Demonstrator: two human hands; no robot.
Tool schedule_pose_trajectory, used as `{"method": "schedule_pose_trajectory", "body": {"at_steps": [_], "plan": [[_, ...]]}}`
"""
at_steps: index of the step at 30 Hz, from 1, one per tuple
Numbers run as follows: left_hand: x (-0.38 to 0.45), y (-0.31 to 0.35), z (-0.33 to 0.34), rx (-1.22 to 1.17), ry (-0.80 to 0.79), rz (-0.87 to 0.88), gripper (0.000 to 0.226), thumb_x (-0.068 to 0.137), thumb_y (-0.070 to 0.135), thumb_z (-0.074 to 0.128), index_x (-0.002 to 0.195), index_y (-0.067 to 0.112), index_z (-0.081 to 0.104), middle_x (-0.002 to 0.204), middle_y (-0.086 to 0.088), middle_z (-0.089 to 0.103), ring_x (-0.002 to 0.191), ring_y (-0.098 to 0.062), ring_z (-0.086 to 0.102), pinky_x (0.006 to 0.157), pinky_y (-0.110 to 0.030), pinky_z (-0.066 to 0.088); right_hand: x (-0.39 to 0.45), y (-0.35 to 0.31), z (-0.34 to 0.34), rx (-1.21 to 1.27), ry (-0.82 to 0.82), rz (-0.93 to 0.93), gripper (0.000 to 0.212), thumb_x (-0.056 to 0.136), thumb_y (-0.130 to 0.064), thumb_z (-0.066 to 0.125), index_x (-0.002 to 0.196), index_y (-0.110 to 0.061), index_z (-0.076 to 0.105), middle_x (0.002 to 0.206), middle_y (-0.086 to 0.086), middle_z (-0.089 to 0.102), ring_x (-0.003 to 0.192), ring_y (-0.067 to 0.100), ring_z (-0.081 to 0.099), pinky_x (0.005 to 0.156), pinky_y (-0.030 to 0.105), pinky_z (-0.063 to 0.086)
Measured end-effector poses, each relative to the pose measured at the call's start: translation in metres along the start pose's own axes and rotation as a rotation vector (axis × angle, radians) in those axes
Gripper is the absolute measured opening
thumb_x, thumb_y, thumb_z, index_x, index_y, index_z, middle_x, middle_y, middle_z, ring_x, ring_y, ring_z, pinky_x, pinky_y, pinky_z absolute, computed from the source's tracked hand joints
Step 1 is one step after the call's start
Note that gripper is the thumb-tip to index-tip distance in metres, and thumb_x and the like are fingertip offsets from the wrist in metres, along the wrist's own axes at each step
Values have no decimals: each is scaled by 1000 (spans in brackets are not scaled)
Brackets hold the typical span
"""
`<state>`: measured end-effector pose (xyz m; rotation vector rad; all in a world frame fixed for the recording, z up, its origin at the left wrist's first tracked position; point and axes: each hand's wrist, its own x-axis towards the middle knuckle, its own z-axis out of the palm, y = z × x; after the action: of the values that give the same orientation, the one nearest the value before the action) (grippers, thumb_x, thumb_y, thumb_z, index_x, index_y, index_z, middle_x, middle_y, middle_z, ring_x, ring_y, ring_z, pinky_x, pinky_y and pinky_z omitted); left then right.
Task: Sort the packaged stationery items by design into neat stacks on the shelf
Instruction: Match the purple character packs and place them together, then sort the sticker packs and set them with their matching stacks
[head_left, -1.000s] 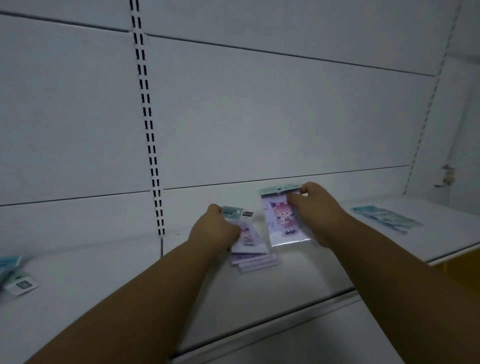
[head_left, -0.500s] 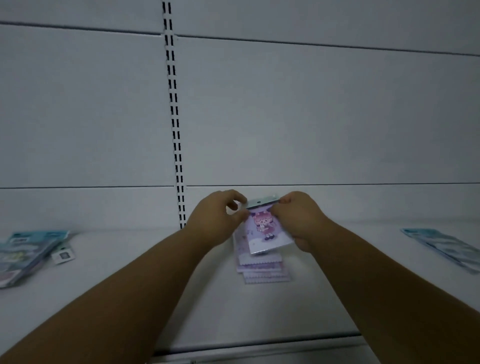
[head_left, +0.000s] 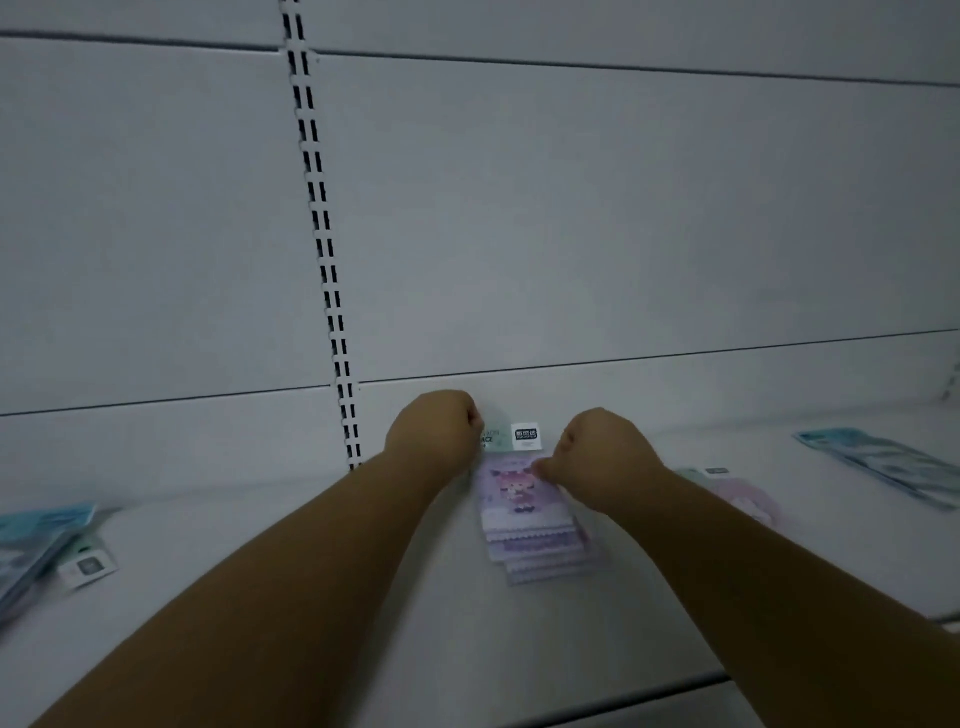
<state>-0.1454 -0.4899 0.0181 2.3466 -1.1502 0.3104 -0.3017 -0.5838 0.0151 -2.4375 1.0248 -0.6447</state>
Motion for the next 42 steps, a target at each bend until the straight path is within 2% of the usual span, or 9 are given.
{"method": "schedule_pose_trajectory", "body": {"at_steps": [4,8,13,18,27,32,37,40,42], "plan": [[2,-7,8,35,-5,-15,7,81,26,60,75,22,61,78,3,62,76,-20,58,64,-30,45,-7,0,2,-112,28,-55,28,74,-41,74,69,-22,54,68,-5,58,62,10,54,50,23,38],[-1,-10,5,57,31,-13,12,76,32,66,77,22,58,78,3,61,74,-19,57,59,-29,42,-16,-10,-3,-165,95,-160,22,80,-39,68,89,-19,61,82,-1,63,72,14,57,64,29,49],[-23,-16,-18,41,68,24,20,83,42,64,93,25,60,89,4,62,82,-19,58,67,-30,46,-28,-47,-12,-54,201,-373,44,83,-39,67,122,-27,49,109,-2,59,89,15,59,75,27,48],[-84,-48,-65,97,175,-66,25,84,48,62,99,27,60,87,7,62,78,-12,58,67,-27,48,-47,-108,-12,51,259,-677,40,85,-35,63,121,-26,47,111,0,56,96,16,57,77,31,50],[-225,-143,-152,232,294,-332,20,87,45,58,93,26,62,91,5,66,79,-11,59,71,-29,52,-131,-241,46,190,88,-973,37,85,-37,61,118,-25,49,111,0,55,99,18,56,78,35,51],[-262,-216,-185,261,281,-339,20,86,45,55,91,26,61,90,4,64,76,-12,57,67,-28,49,-158,-307,89,158,63,-968,33,85,-39,60,114,-25,52,108,0,54,96,18,56,75,32,48],[-280,-292,-219,301,277,-283,20,86,46,53,91,28,60,89,6,62,75,-12,56,68,-30,50,-170,-370,139,95,2,-832,38,85,-40,60,119,-24,53,114,2,56,96,20,57,75,32,47],[-283,-324,-230,296,240,-263,19,86,44,54,90,26,61,91,4,63,75,-13,53,64,-28,43,-168,-387,169,-56,-49,-728,38,85,-43,59,116,-20,53,113,8,56,95,26,57,78,37,51],[-282,-339,-232,301,225,-244,19,85,40,55,93,25,63,96,2,63,81,-15,53,68,-28,42,-163,-388,186,-196,-108,-610,48,82,-54,56,115,-19,52,112,10,57,94,28,56,76,37,51]]}}
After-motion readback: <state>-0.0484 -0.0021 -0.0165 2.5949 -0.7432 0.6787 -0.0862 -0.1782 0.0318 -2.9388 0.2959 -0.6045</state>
